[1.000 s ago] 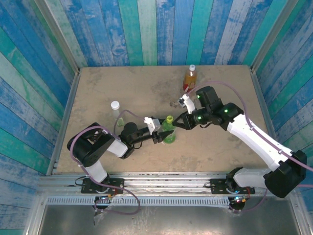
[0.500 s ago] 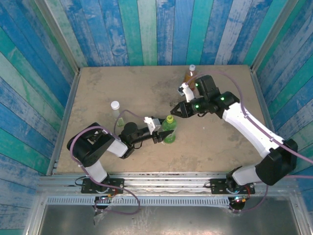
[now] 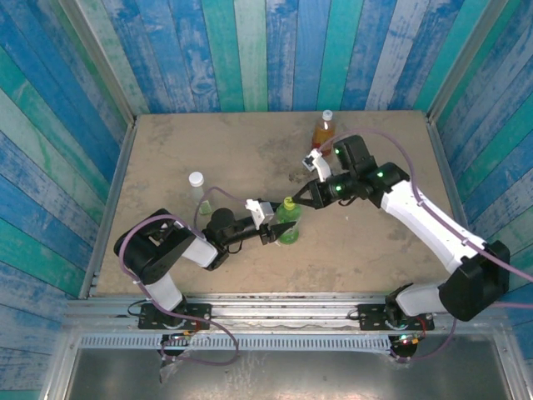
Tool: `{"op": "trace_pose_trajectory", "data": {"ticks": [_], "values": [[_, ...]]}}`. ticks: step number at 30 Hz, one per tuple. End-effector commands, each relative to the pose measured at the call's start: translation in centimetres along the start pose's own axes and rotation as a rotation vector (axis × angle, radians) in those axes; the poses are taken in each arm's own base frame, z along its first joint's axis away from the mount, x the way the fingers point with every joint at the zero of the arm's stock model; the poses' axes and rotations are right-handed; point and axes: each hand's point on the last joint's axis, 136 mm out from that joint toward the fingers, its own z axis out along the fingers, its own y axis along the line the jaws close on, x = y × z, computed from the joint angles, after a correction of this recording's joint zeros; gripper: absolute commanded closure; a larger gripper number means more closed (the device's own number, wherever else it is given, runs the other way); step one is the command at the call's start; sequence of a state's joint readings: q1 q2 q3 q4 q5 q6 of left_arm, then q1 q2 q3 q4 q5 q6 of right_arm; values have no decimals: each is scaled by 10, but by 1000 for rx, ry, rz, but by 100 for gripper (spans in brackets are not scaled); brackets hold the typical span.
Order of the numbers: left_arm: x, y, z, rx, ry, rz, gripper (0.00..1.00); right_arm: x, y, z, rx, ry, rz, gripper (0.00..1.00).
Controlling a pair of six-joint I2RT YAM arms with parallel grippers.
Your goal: Screw on the bottle caps
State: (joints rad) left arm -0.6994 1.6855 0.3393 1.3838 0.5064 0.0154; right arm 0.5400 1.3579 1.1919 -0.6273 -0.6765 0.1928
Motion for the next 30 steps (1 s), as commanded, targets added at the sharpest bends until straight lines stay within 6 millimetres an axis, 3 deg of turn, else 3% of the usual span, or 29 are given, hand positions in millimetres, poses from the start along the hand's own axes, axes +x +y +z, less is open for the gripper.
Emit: {"op": "trace_pose_trajectory", "data": {"ticks": [1, 6, 9, 13, 17, 21, 30], "values": [[29, 2, -3, -21, 109, -38, 41, 22, 17, 0, -78, 51, 25, 87], [30, 2, -3, -18, 109, -38, 41, 10, 16, -11, -15, -8, -11, 86], [30, 2, -3, -18, 108, -37, 41, -5, 7, -13, 30, -38, -14, 80], [29, 2, -3, -18, 108, -39, 41, -18, 3, -3, 23, -22, -26, 73], [29, 2, -3, -22, 108, -40, 41, -25, 3, 8, -12, 19, -36, 74], [28, 3, -4, -27, 107, -39, 41, -17, 5, 12, -49, 54, -27, 79], [25, 7, -2, -49, 90, -52, 42, 26, 11, 11, -99, 92, 31, 84]]}}
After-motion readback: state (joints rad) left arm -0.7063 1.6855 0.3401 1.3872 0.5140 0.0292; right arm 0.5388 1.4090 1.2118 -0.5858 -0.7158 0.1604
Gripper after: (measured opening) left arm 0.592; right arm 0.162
